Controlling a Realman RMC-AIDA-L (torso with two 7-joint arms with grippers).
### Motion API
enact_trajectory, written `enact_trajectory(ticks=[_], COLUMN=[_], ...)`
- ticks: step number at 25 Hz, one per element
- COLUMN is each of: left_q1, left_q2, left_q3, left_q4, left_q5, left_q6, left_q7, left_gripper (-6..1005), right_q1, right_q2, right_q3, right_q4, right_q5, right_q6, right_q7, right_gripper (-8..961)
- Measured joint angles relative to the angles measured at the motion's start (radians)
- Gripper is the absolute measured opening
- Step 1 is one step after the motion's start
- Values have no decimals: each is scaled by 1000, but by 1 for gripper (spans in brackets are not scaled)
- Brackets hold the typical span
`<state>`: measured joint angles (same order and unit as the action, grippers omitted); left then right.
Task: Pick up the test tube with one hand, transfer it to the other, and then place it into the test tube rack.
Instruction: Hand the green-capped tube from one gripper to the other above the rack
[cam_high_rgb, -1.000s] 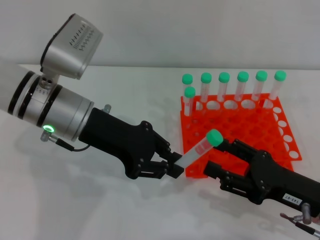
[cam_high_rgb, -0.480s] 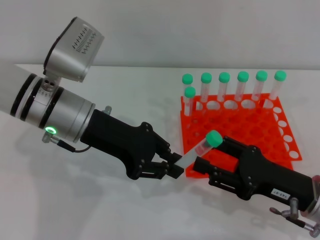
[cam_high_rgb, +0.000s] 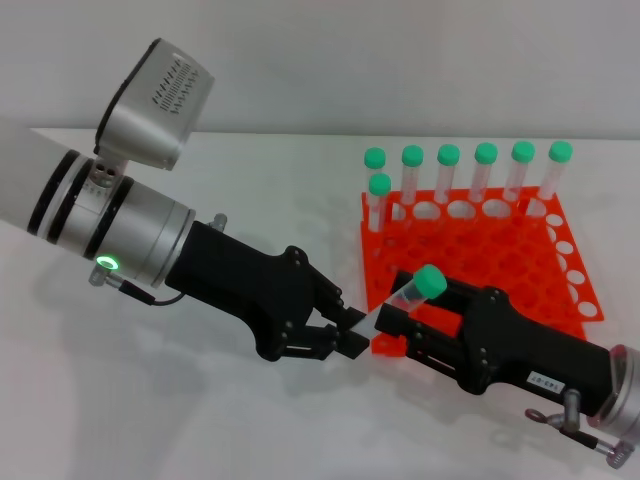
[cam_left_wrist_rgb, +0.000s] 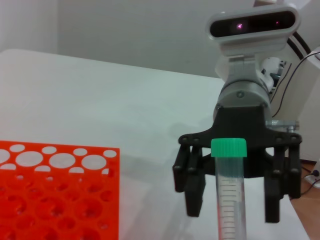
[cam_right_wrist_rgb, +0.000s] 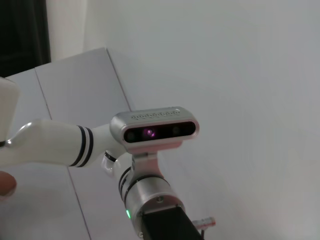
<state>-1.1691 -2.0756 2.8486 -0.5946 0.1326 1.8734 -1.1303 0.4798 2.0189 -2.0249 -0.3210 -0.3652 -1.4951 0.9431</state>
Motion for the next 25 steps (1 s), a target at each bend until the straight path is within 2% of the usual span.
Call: enact_trajectory(ticks=[5,10,16,18,25], left_q1=[-2,-2,0,0,0], left_q2=[0,-1,-2,-2,-2], left_q3=[0,0,0,0,0], left_q4=[6,6,11,20,27], left_q5=[2,2,2,2,3], left_q6=[-2,-7,-23,-25,-28], left_q7=[5,8,9,9,4], left_gripper=[187,188,188,188,188], right_q1=[0,-1,-3,-7,-9], right_q2=[2,1,0,1,3], right_q3=[-8,-7,-9,-8,-9], right_q4=[-16,-17,-18,-18,-18], right_q5=[1,2,2,2,2], right_q6=[31,33,33,33,34], right_q7=[7,11,8,7,2], right_gripper=[499,495,417,304,242])
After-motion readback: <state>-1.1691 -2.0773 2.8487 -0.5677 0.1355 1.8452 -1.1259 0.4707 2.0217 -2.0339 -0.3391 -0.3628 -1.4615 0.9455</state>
